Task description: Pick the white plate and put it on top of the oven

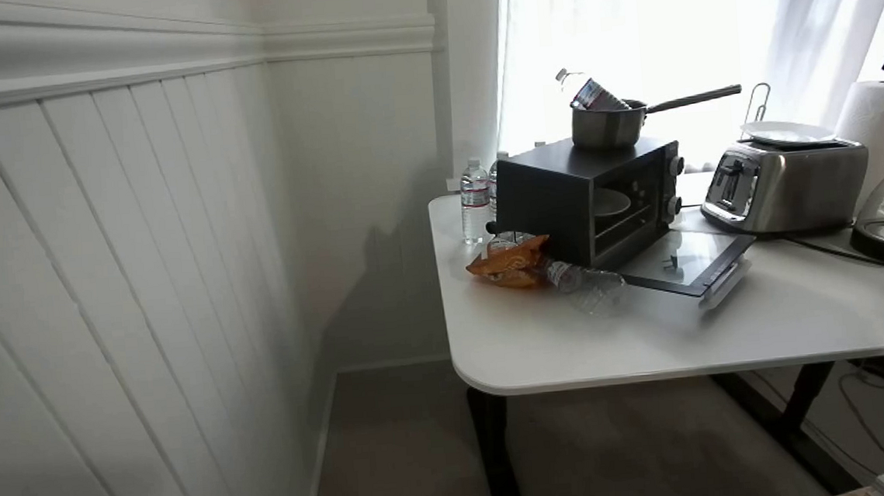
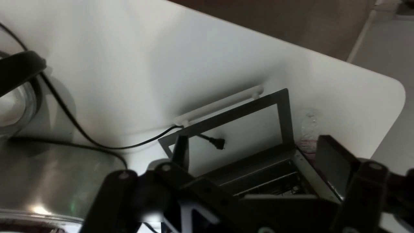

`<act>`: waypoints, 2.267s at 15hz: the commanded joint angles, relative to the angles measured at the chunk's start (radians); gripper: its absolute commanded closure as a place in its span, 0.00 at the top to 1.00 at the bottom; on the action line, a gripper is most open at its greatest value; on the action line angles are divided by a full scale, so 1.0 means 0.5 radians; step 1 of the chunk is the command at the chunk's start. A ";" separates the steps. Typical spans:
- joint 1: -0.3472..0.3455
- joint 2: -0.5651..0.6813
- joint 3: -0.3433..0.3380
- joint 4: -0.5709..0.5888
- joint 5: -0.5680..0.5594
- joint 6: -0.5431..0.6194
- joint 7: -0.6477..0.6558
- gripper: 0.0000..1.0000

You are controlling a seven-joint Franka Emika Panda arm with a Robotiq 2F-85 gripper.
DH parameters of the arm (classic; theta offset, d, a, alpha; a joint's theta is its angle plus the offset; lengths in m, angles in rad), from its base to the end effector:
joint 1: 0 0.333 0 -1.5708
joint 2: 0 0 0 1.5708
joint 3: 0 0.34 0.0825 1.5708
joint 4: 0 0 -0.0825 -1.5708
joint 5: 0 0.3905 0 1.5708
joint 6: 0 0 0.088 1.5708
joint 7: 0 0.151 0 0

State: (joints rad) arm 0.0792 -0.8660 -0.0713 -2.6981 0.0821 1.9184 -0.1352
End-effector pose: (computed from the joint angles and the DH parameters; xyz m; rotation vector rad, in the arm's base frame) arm 0.2937 0.0124 0.4524 -3.0029 -0.2123 -0.1373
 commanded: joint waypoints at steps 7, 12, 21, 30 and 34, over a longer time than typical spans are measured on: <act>0.022 0.509 -0.350 -0.135 0.648 0.628 -0.103 1.00; 0.114 0.883 -0.446 -0.140 1.107 0.817 -0.407 1.00; 0.074 1.491 -0.265 0.059 2.130 0.863 -1.171 1.00; -0.033 1.536 -0.150 0.098 2.116 0.842 -1.191 1.00; -0.042 1.800 -0.051 0.238 2.463 0.840 -1.287 1.00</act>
State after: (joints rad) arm 0.0808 -0.0702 -0.1475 -2.6382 1.1977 2.3479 -0.7396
